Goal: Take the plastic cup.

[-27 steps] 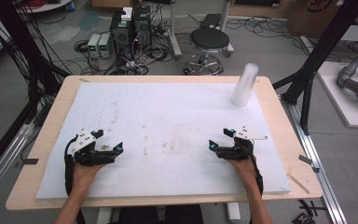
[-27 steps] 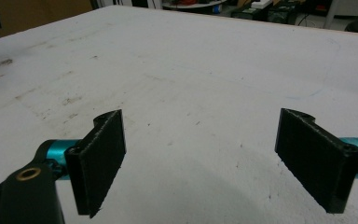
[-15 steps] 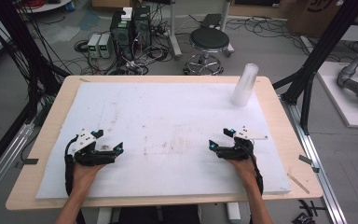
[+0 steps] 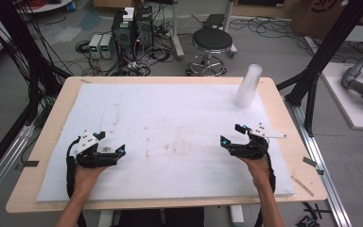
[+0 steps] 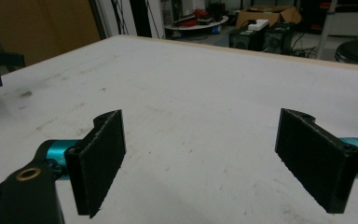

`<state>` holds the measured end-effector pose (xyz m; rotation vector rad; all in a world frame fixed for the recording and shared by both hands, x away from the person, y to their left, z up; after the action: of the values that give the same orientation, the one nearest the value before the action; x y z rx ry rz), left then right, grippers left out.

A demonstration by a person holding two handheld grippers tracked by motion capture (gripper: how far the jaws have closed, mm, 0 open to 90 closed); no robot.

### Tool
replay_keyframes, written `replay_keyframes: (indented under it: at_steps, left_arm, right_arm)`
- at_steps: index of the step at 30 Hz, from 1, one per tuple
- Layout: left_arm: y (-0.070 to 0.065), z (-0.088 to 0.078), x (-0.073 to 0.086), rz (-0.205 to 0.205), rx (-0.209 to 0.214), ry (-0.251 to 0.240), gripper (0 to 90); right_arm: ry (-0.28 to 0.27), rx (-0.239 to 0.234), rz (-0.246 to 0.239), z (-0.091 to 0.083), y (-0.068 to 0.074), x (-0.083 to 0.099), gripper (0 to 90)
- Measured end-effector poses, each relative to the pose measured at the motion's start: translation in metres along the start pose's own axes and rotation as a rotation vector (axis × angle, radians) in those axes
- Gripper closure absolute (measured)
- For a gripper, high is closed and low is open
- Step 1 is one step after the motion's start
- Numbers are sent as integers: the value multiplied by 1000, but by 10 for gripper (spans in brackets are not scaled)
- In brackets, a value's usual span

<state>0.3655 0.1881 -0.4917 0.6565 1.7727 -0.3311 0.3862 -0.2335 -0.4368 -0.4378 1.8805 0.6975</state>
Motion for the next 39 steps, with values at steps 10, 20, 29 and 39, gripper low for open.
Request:
replay_keyframes:
  at_steps: [10,20,29,39]
  left_arm:
    - [0,1,0,0,-4,12,36]
    - [-1,2,1,5,-1,21,36]
    - [0,2,1,3,0,22,36]
    - [0,3,1,6,0,32,36]
  right_arm:
    - [-48,125,-18,-36,-19,-60,160]
    - [-44,199,-14,-43,-43,-107,159]
    - [25,272,-22,-32,-69,-133,159]
    - [42,346,-6,-16,-93,-167,158]
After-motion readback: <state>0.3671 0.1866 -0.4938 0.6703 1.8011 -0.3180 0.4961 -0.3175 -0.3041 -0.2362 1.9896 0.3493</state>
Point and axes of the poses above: each handheld gripper's, and its own axes: z roughly forward along the jaws, x roughly out of its underside, y roughly to its left, the point moved 8 cm from there along z, roughly forward along the jaws, and after that the axes turned 11 degrees about z, right-handed, at the moved point
